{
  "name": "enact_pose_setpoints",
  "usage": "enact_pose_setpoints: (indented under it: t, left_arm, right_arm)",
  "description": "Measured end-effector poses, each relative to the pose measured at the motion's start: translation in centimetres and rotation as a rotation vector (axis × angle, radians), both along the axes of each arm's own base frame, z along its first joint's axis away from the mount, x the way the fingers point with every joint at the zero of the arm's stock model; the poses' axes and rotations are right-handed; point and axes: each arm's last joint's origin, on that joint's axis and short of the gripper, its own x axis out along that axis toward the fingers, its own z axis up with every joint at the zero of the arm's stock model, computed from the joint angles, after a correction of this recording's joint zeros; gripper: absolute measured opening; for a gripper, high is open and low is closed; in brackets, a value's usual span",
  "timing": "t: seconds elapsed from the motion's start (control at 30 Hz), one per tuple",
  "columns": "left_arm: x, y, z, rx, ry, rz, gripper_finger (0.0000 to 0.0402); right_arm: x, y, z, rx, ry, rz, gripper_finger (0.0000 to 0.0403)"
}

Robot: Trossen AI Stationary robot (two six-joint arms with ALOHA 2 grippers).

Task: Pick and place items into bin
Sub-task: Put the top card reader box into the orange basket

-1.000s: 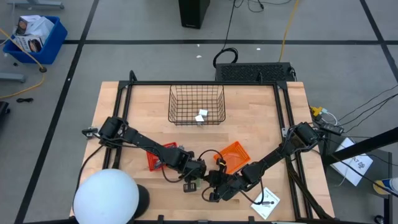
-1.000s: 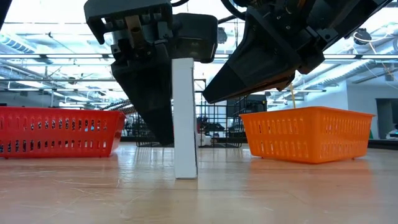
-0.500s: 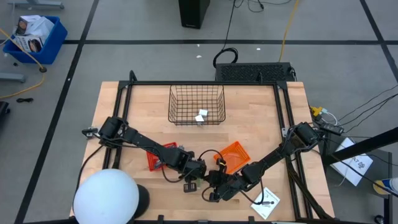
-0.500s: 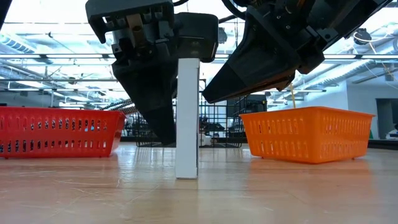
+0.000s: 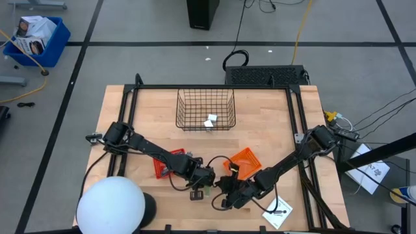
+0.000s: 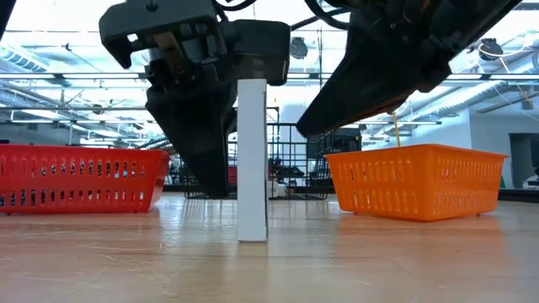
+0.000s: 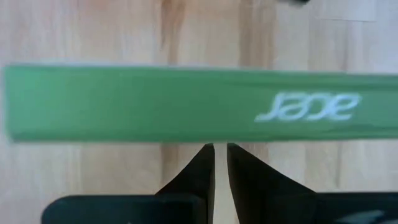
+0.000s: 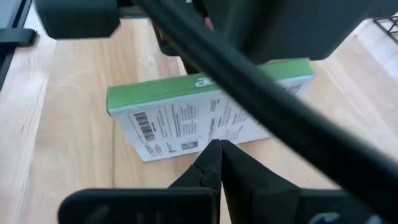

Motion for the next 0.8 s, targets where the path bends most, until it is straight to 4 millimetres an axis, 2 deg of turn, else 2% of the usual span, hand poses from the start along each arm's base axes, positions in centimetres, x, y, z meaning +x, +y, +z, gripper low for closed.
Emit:
enact_pose_setpoints:
  t: [0.23,0.5,0.8]
  left_arm:
    - [-0.4,0.2,0.9,0.034,-0.004,-0.028,0.0047]
    - [-1.2,0.6,5.9,0.065,-0.193,-0.115,0.0047]
    - [-2.7,2.4,10.2,0.095,-0.291,-0.217,0.0047]
  right_arm:
    - [-0.5,-0.4,2.2,0.012,-0.008,0.046,0.0]
    - [-1.1,-1.1,4.1,-0.007,0.005,0.1,0.0005]
    - [-1.2,-1.2,4.3,-0.096,-0.004,0.107,0.0079]
